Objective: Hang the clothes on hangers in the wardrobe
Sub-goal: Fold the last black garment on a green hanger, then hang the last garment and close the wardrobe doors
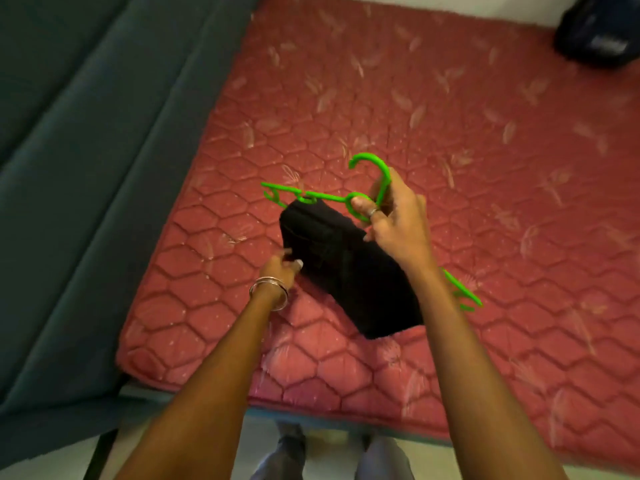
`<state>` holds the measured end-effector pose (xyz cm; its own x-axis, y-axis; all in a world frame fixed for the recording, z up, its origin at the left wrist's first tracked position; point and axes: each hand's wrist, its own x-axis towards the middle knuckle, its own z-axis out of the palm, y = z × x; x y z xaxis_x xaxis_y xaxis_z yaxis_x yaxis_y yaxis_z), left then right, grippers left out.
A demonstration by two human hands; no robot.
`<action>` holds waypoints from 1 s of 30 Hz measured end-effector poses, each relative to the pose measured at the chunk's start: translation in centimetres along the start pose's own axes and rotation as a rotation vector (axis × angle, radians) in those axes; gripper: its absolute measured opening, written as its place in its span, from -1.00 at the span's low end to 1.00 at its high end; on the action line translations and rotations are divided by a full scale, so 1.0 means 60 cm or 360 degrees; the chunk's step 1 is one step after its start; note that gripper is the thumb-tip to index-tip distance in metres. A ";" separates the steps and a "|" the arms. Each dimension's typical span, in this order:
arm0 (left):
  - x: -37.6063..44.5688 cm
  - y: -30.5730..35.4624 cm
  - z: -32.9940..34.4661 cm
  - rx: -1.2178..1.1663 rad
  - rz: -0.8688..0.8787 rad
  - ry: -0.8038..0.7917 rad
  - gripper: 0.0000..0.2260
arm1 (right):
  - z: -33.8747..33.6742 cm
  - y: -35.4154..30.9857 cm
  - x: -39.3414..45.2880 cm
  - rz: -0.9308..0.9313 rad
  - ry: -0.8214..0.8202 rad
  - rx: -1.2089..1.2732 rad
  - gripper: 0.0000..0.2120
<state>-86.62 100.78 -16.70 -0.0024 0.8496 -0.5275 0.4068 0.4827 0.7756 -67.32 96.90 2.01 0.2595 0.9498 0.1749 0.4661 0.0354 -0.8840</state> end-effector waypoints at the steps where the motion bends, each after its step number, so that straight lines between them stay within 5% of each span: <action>1: -0.018 0.035 -0.014 -0.0072 0.0057 0.0126 -0.61 | -0.012 -0.022 0.013 -0.0071 -0.0105 -0.0062 -0.75; 6: -0.149 0.190 -0.110 -0.0248 0.0388 0.0863 -0.58 | -0.071 -0.131 0.058 -0.0405 -0.0495 -0.0178 -0.76; 10: -0.284 0.272 -0.171 0.0059 0.1009 0.1518 -0.39 | -0.112 -0.241 0.064 -0.0671 -0.0713 0.0023 -0.70; 16: -0.499 0.356 -0.224 0.0671 0.1569 0.1227 -0.63 | -0.114 -0.401 0.008 -0.1095 -0.1042 0.0294 -0.72; 20: -0.678 0.333 -0.287 0.0466 0.1442 0.1631 -0.82 | -0.096 -0.528 -0.090 -0.1321 -0.1344 0.0556 -0.76; 24: -0.839 0.271 -0.350 0.0107 0.1202 0.1951 -0.72 | -0.073 -0.616 -0.175 -0.1560 -0.1459 0.0683 -0.85; 30: -1.145 0.125 -0.437 0.0104 0.0845 0.2549 -0.68 | 0.019 -0.729 -0.375 -0.2100 -0.1458 0.0379 -0.86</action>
<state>-107.38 51.65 34.44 -0.7041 0.2696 0.6570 0.7014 0.1193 0.7027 -94.50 74.33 36.28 -0.7971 0.0756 0.5991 -0.2126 0.8935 -0.3956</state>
